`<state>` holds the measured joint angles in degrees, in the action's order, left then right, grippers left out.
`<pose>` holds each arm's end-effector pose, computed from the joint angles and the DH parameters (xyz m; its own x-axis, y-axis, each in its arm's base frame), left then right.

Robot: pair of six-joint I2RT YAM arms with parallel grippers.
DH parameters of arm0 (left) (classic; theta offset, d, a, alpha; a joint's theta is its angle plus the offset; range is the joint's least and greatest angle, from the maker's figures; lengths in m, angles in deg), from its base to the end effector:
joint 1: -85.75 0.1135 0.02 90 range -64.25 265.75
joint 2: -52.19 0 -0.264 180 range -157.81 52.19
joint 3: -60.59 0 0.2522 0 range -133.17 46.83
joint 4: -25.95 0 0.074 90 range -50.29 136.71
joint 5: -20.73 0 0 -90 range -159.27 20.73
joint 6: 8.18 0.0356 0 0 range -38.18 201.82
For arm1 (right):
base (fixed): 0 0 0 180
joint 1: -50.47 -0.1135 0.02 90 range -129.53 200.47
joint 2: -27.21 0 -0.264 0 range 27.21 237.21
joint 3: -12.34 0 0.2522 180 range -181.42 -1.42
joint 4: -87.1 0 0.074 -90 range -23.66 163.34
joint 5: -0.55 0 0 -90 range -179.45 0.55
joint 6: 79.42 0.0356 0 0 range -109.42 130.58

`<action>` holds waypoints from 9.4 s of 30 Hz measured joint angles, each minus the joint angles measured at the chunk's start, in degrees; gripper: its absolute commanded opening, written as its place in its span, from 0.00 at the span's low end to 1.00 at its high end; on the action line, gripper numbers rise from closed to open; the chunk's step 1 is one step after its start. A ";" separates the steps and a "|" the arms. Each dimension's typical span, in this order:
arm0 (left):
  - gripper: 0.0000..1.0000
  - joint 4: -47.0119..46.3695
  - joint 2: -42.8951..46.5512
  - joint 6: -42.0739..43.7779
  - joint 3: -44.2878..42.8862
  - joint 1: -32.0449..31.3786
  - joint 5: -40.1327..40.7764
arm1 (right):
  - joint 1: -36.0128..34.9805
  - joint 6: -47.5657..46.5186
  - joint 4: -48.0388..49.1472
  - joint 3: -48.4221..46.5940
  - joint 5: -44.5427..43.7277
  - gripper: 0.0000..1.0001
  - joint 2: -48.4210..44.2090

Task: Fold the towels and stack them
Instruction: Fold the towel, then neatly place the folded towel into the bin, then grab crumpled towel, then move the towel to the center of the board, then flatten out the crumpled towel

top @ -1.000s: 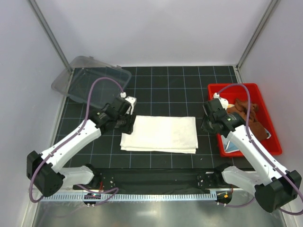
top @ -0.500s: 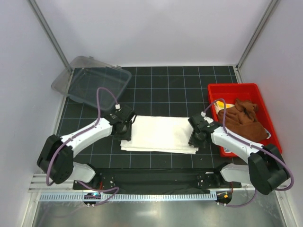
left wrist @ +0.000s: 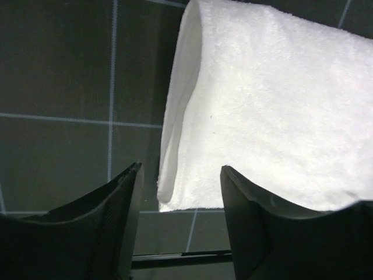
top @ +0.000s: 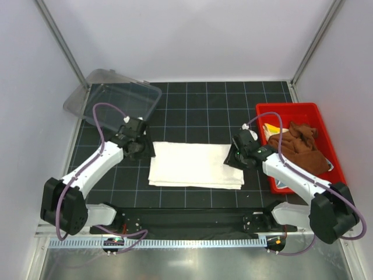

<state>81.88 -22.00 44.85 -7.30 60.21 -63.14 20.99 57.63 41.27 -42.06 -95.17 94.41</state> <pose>0.2270 -0.1042 0.2430 -0.8687 -0.2476 -0.4291 -0.1735 0.9633 -0.2047 0.1938 0.1055 0.2076 -0.8318 0.3664 -0.4170 0.2412 0.9151 0.3230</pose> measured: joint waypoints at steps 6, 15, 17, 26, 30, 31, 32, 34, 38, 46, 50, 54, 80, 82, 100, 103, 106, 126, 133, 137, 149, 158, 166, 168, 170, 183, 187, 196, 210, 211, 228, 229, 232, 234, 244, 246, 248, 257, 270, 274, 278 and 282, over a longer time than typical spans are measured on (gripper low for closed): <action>0.54 -4.66 -6.64 1.99 1.40 1.55 -6.47 | 0.50 -3.28 5.86 -0.13 0.96 0.34 6.19; 0.63 -9.03 -9.86 3.15 6.01 2.82 -10.45 | 2.49 -6.56 9.33 4.17 0.79 0.34 5.97; 0.63 -10.56 -10.91 3.32 5.92 3.19 -11.15 | 2.49 -7.56 9.99 4.24 1.01 0.34 5.25; 0.51 -13.90 -16.31 4.00 4.50 4.66 -14.36 | 2.49 -11.32 11.98 5.38 3.56 0.35 2.51; 0.12 -15.80 -16.87 3.15 4.83 4.68 -15.08 | 2.49 -12.66 12.26 5.73 4.55 0.35 1.64; 0.06 -16.26 -17.11 2.97 4.85 4.66 -15.58 | 2.51 -12.92 12.35 5.73 5.03 0.35 1.53; 0.00 -16.46 -17.20 2.91 4.79 4.61 -15.82 | 2.51 -13.07 12.37 5.73 5.42 0.35 1.51; 0.00 -16.33 -17.22 2.71 4.61 4.61 -16.41 | 2.51 -13.46 12.35 5.73 6.19 0.38 1.38; 0.00 -11.06 -17.92 2.91 0.57 3.48 -13.88 | 2.51 -13.86 11.89 5.70 6.56 0.82 0.07; 0.00 0.85 -16.94 5.16 -11.13 0.50 -5.16 | 2.56 -14.86 7.91 2.43 6.69 1.00 -5.70; 0.00 6.23 -14.88 8.09 -16.90 0.42 -0.46 | 2.56 -14.88 6.82 -0.33 6.67 1.00 -7.37; 0.00 8.76 -13.79 13.92 -24.57 0.37 6.16 | 2.56 -14.91 6.40 -1.11 6.60 1.00 -8.63; 0.00 -3.15 -45.27 43.17 -60.63 18.88 32.33 | 2.56 -20.00 7.58 -6.08 1.42 1.00 1.42; 0.00 -5.27 -46.99 43.67 -62.20 20.37 32.83 | 2.56 -20.09 8.09 -6.08 1.40 1.00 2.62; 0.00 -22.34 -69.88 52.63 -75.49 27.85 39.12 | 2.56 -20.39 11.39 -7.28 1.51 1.00 9.46; 0.00 -25.77 -72.65 53.83 -78.40 28.35 40.52 | 2.58 -20.44 11.04 -9.14 1.92 1.00 11.93; 0.04 -28.44 -74.51 53.99 -79.43 29.03 40.89 | 2.58 -20.48 11.13 -11.30 2.16 1.00 14.08; 1.00 -13.99 -60.06 39.89 -79.06 17.46 31.78 | 4.74 -18.95 0.94 -30.45 -9.62 1.00 16.09; 1.00 -7.96 -28.65 22.36 -59.49 4.85 3.45 | 31.26 -15.45 -6.29 -33.07 -19.91 0.93 12.31; 1.00 -6.40 -21.49 19.26 -53.53 -0.17 -4.52 | 41.05 -14.99 -7.06 -29.24 -21.44 0.88 13.57; 0.93 -0.83 -17.11 18.80 -34.05 -8.09 -15.26 | 50.64 -22.27 0.85 -31.39 -20.20 0.69 32.65; 0.92 -0.44 -10.36 17.57 -27.85 -8.09 -11.61 | 48.87 -28.33 -1.46 -38.62 -15.69 0.01 33.40; 0.95 -1.40 0.42 12.44 -25.44 -8.07 -4.63 | 27.36 -28.59 -3.69 -52.83 2.89 0.01 12.59; 0.96 -1.36 2.84 11.21 -25.42 -7.87 -1.20 | 24.15 -25.22 -1.07 -51.74 12.24 0.01 5.53; 0.96 -1.36 5.49 10.08 -25.09 -7.13 1.42 | 22.25 -22.23 2.97 -47.56 19.10 0.01 0.20; 0.89 -1.22 13.77 9.01 -12.33 -5.14 -0.42 | 6.34 -16.39 6.38 0.13 28.61 0.25 4.72; 0.83 -2.01 11.98 8.92 -7.63 -5.55 -6.05 | 6.29 -16.61 3.61 -0.07 21.94 0.27 6.32; 0.80 -11.04 5.31 5.62 1.09 -7.91 -13.35 | 12.37 -15.56 5.14 -22.86 10.75 0.57 25.05; 0.67 -31.23 -18.84 3.61 -7.67 -11.19 -19.96 | 13.68 -19.50 -4.52 -24.41 2.82 0.54 16.15; 0.66 -32.09 -19.58 3.30 -7.74 -11.91 -20.04 | 13.38 -19.52 -4.07 -24.04 3.17 0.51 14.97; 0.47 -35.71 -29.27 -2.05 -11.32 -20.33 -14.67 | 6.97 -11.08 6.05 -3.04 7.17 0.48 12.74; 0.44 -35.69 -29.29 -2.16 -11.32 -20.44 -14.45 | 6.95 -9.97 6.80 -2.25 7.21 0.49 12.68; 0.33 -35.74 -29.29 -2.82 -11.32 -20.61 -13.88 | 6.95 -6.99 9.16 -1.55 7.69 0.49 12.57; 0.21 -35.74 -29.29 -3.50 -11.32 -20.65 -13.66 | 6.95 -5.14 10.95 -1.51 8.20 0.49 11.85; 0.00 -35.74 -29.27 -4.87 -11.32 -20.90 -13.77 | 6.36 0.24 14.03 -1.38 7.72 0.54 6.62; 0.00 -35.71 -29.27 -4.87 -11.32 -20.90 -13.75 | 6.32 0.98 13.97 -1.51 7.23 0.54 7.61; 0.00 -35.71 -29.27 -4.87 -11.32 -20.92 -13.75 | 6.27 1.46 13.94 -1.90 6.45 0.52 8.90; 0.00 -28.33 -27.85 -1.92 -13.31 -20.90 -11.34 | 6.95 0.33 9.25 -7.10 3.67 0.01 11.34; 0.00 -3.98 -0.11 14.01 -32.37 -19.52 9.05 | 19.26 -11.04 -3.37 -35.67 3.87 0.01 -5.79; 0.00 -1.81 2.08 17.51 -34.42 -20.02 12.15 | 18.45 -11.63 -5.97 -40.76 7.45 0.01 -5.11; 0.00 1.07 2.27 21.44 -37.97 -20.09 10.95 | 18.47 -12.98 -7.93 -46.14 10.60 0.01 -5.03; 0.00 3.52 4.22 24.02 -44.39 -20.04 6.49 | 18.93 -13.68 -6.21 -48.78 14.82 0.01 -9.31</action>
<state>85.40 -17.78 68.87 -51.69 40.16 -56.64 39.92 43.95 35.06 -90.85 -80.35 85.10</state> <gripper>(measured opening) 0.011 0.057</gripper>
